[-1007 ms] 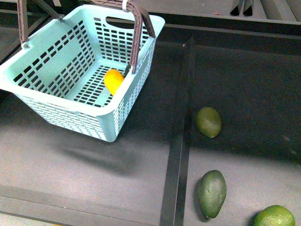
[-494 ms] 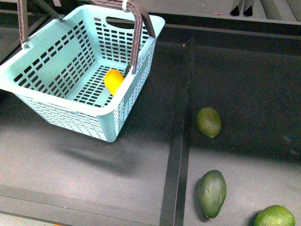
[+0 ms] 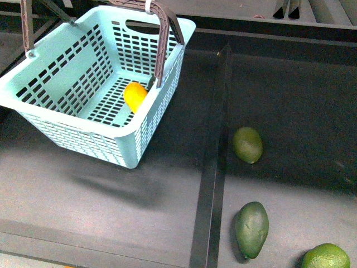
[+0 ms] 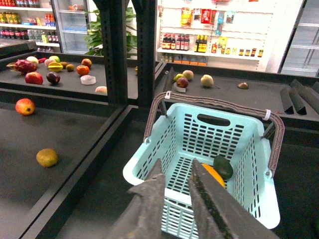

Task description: Pick mango and avocado into basket

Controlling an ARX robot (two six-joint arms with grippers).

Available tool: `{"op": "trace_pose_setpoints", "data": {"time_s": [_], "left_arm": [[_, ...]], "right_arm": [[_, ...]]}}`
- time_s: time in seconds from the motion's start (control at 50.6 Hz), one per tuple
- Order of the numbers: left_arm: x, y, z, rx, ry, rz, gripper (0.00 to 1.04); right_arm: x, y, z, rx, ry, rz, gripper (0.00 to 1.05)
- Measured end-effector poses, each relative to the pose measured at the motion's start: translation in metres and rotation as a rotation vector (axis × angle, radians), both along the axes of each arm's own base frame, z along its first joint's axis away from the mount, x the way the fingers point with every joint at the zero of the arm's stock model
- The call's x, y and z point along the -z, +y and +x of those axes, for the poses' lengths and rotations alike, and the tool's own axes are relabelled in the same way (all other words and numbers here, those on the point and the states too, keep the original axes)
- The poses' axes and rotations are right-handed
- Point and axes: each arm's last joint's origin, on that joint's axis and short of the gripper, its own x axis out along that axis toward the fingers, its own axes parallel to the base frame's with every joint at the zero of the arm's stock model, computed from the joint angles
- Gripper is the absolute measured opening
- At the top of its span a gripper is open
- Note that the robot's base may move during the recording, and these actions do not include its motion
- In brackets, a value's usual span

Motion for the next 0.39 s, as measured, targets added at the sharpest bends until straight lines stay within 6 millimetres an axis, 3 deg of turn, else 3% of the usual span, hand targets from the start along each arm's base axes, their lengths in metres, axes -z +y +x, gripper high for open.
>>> {"op": "trace_pose_setpoints", "data": {"time_s": [0.395], "left_arm": [[0.0000, 0.0000, 0.0000, 0.000, 0.000, 0.000, 0.94]], "right_arm": [[0.0000, 0.0000, 0.0000, 0.000, 0.000, 0.000, 0.96]]}}
